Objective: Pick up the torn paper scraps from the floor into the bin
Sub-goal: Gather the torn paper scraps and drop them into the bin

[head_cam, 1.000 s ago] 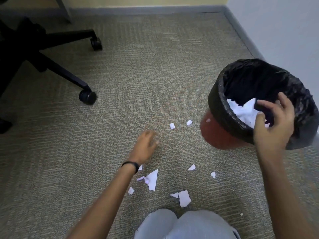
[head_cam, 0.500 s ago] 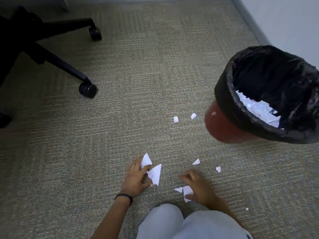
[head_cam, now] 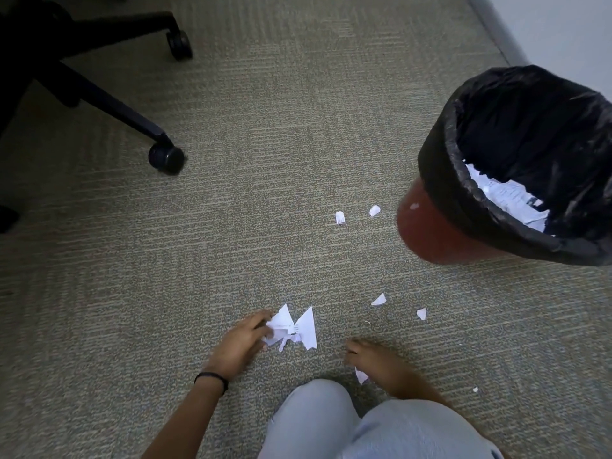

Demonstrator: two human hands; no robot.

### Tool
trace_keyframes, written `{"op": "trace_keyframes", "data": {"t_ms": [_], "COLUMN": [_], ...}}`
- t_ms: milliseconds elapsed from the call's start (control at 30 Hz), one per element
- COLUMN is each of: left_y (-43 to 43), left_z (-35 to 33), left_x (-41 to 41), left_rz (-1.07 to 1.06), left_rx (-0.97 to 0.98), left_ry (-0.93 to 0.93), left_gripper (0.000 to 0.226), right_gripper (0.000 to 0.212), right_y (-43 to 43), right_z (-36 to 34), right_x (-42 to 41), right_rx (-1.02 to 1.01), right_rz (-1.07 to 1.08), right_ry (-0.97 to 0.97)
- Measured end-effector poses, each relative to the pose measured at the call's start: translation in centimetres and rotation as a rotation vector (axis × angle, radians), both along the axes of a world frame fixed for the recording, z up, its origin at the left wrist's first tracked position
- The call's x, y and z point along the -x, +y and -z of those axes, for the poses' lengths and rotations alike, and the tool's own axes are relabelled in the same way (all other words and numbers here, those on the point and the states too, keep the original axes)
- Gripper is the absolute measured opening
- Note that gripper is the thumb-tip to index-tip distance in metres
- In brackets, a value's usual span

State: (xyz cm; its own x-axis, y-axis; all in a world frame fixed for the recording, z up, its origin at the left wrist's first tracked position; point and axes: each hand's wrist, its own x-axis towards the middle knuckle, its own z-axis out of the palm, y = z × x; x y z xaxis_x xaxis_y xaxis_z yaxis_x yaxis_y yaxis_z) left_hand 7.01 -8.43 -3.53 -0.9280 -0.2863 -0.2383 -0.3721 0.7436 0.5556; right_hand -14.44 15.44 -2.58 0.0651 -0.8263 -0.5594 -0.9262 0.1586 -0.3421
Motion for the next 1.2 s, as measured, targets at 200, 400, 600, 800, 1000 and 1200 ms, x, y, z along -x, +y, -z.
{"op": "trace_keyframes", "data": {"t_ms": [200,400,600,800,1000,1200], "left_y": [1.1,1.4,3.2,2.3,0.0,3.7], "left_z": [-0.9,-13.4,-28.6,-27.9,-12.5,-5.4], "left_x": [1.4,13.9,27.2,28.5,16.2,5.2], "left_rz": [-0.141,-0.455,-0.164,0.025,-0.503,-0.566], "left_rx": [-0.125,-0.403,-0.429,-0.221,-0.176,-0.221], "left_ry": [0.061,0.436,0.886,0.603,0.085,-0.300], "left_gripper": [0.022,0.006,0.009,0.050,0.046,0.081], "right_gripper": [0.023,0.013,0.009,0.049,0.033,0.046], "right_y": [-2.6,-4.1,-2.2,-2.0,-2.3,-2.5], "right_z": [-5.8,-23.2,-28.2,-27.2,-18.7,-6.8], "right_x": [2.1,7.5,14.7,12.9,6.0,6.4], "right_rx": [0.202,1.106,1.329,1.225,1.127,0.567], "right_rz": [0.464,0.917,1.196,1.122,0.914,0.886], "right_ry": [-0.176,0.109,0.291,0.398,0.190,-0.018]}}
